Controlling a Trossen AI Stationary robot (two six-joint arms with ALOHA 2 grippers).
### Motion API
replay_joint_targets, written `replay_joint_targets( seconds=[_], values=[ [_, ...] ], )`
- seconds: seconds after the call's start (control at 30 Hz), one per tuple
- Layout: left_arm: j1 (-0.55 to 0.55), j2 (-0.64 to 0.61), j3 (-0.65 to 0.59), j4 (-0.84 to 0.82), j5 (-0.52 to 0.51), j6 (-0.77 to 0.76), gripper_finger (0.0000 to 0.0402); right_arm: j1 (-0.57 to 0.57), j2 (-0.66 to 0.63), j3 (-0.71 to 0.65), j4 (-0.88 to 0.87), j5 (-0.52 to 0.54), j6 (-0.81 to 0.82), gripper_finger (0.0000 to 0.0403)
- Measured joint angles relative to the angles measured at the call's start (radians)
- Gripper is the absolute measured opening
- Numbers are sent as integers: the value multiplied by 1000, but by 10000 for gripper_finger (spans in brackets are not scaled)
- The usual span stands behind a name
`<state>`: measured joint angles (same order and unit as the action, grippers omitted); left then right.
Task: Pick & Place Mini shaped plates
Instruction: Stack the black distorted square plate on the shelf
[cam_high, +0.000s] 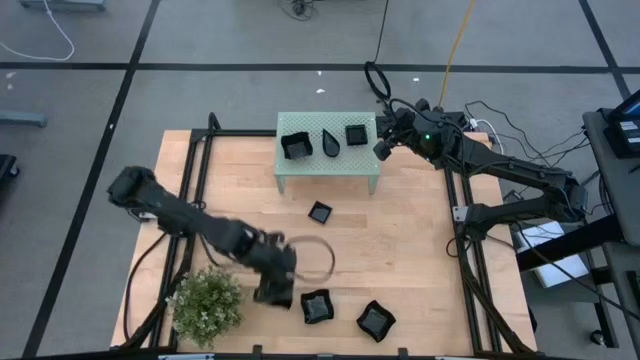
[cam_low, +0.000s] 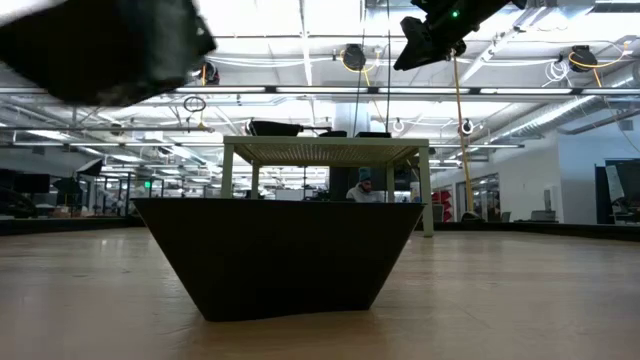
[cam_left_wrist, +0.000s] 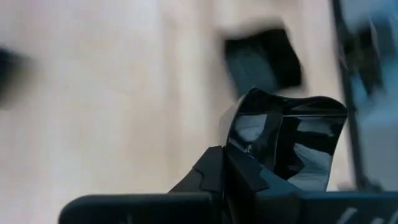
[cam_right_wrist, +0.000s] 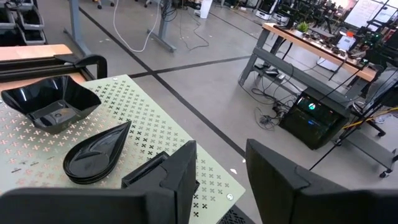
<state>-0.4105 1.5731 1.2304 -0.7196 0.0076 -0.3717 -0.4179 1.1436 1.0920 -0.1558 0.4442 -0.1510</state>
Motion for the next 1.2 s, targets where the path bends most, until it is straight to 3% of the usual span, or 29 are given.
replay_joint_targets(
  seconds=[0.3,0.43,0.7,0.93,1.2],
  values=[
    [244,-244,0,64,-374,21,13,0,0,0,1,0,-30,130],
    [391,-295,0,138,-446,6,4,-5,0,0,5,0,-30,130],
    [660,-282,2,229,-507,-319,12,-35,0,0,9,1,32,130],
    [722,-222,2,257,-536,-523,16,-66,0,0,8,1,62,130],
    [698,-198,1,231,-704,-679,6,-94,0,0,9,1,64,130]
  ],
)
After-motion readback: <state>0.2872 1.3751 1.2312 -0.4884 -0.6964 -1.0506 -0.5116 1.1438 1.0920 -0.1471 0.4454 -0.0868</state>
